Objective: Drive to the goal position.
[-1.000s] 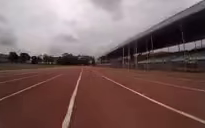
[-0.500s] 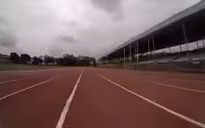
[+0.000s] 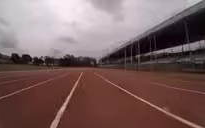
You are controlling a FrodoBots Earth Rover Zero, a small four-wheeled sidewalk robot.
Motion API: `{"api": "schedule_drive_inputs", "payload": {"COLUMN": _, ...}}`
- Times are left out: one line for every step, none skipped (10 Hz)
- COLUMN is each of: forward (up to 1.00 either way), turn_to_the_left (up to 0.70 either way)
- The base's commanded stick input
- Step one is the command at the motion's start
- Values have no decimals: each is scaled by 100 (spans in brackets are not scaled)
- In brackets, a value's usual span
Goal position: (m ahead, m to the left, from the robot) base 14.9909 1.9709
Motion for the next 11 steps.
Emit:
{"api": "schedule_drive_inputs", "payload": {"forward": 70, "turn_to_the_left": 0}}
{"api": "schedule_drive_inputs", "payload": {"forward": 70, "turn_to_the_left": 0}}
{"api": "schedule_drive_inputs", "payload": {"forward": 70, "turn_to_the_left": 0}}
{"api": "schedule_drive_inputs", "payload": {"forward": 70, "turn_to_the_left": 0}}
{"api": "schedule_drive_inputs", "payload": {"forward": 70, "turn_to_the_left": 0}}
{"api": "schedule_drive_inputs", "payload": {"forward": 70, "turn_to_the_left": 0}}
{"api": "schedule_drive_inputs", "payload": {"forward": 70, "turn_to_the_left": 0}}
{"api": "schedule_drive_inputs", "payload": {"forward": 70, "turn_to_the_left": 0}}
{"api": "schedule_drive_inputs", "payload": {"forward": 70, "turn_to_the_left": 0}}
{"api": "schedule_drive_inputs", "payload": {"forward": 70, "turn_to_the_left": 0}}
{"api": "schedule_drive_inputs", "payload": {"forward": 70, "turn_to_the_left": 0}}
